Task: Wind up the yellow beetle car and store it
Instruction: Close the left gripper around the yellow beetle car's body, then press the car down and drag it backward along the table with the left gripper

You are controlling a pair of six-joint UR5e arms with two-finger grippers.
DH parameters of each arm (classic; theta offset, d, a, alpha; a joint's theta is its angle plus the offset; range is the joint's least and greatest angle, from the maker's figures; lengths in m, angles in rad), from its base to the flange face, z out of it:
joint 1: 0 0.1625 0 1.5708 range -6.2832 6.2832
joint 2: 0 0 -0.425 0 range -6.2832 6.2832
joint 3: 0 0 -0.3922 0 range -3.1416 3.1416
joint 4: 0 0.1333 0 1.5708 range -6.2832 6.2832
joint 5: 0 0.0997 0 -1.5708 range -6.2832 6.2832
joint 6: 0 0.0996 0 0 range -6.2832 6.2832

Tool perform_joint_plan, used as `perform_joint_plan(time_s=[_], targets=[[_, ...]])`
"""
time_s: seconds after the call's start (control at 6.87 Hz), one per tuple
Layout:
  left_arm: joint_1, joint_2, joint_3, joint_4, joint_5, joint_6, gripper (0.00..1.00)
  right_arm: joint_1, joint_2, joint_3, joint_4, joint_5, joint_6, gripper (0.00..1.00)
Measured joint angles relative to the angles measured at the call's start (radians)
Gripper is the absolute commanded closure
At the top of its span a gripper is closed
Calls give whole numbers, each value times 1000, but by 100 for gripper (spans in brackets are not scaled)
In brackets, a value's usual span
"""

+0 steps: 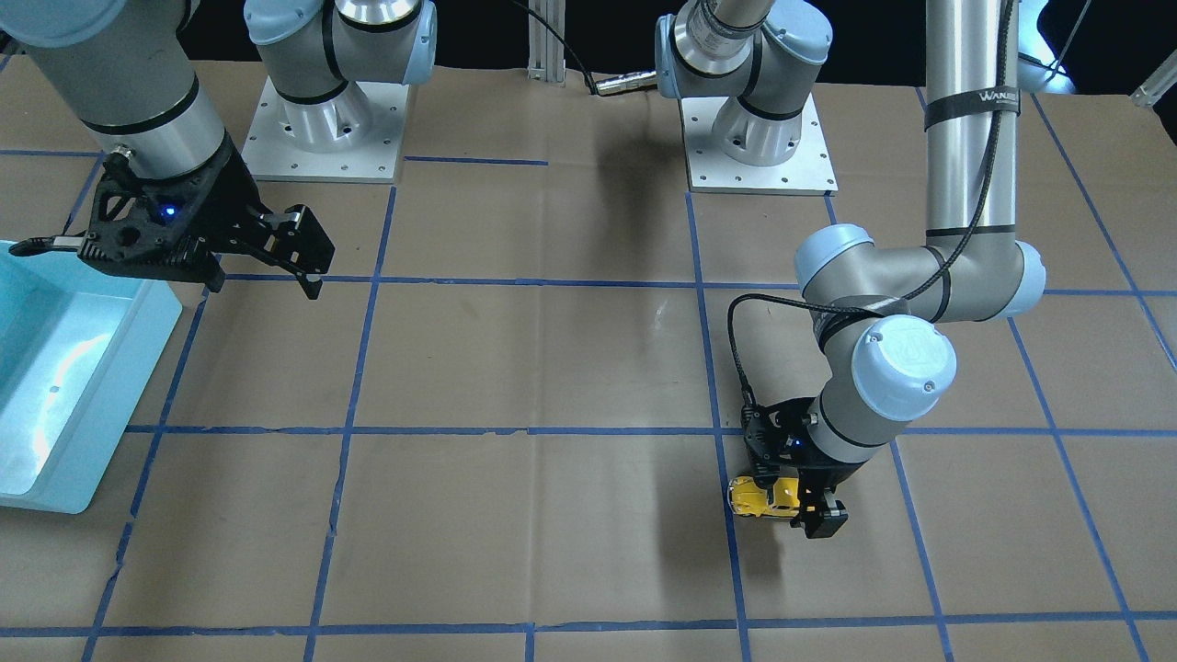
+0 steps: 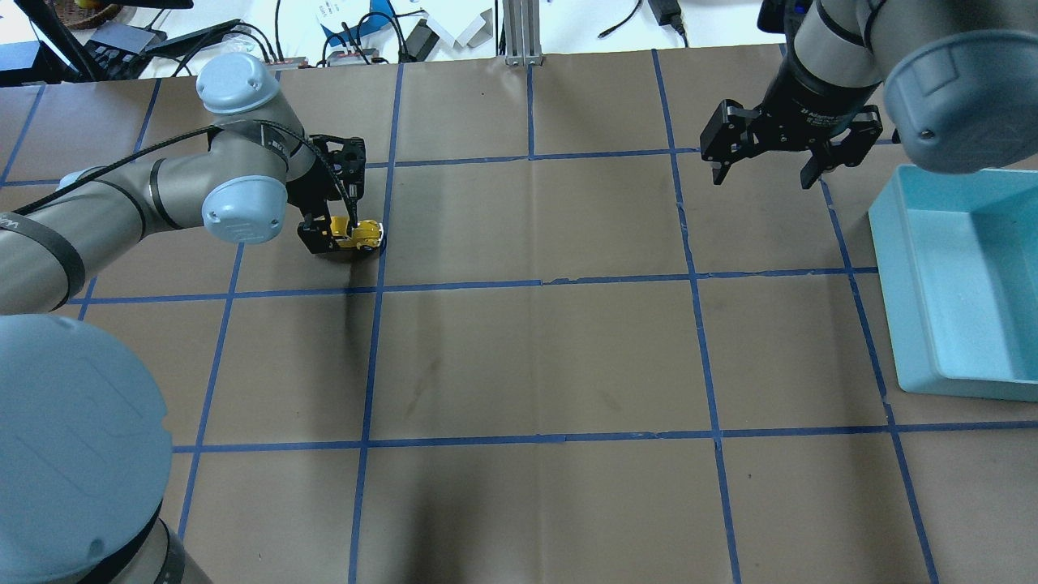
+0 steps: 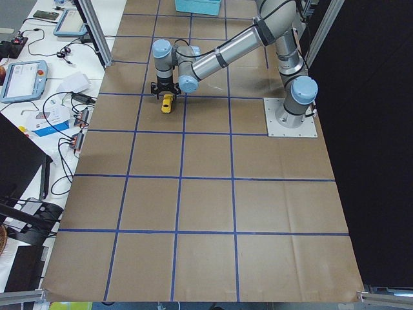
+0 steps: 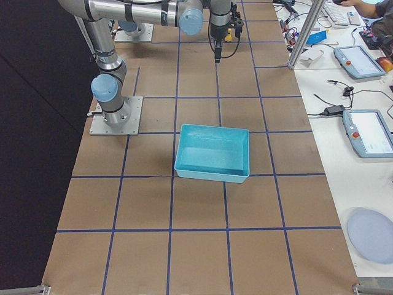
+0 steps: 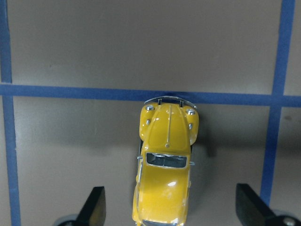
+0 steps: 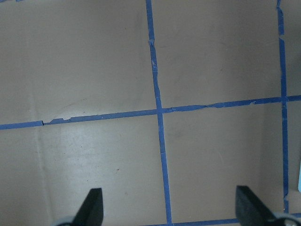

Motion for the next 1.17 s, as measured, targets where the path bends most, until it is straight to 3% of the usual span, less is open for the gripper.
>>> perform_joint_plan(time_s=[0.44,0.87,1.17], targets=[[2,-14,5,15,0,1,10,0,0,0,1,1,0,0],[2,-16,5,16,1,1,35,0,0,0,2,2,0,0],[2,-15,3,16,5,1,90,0,0,0,2,1,0,0]])
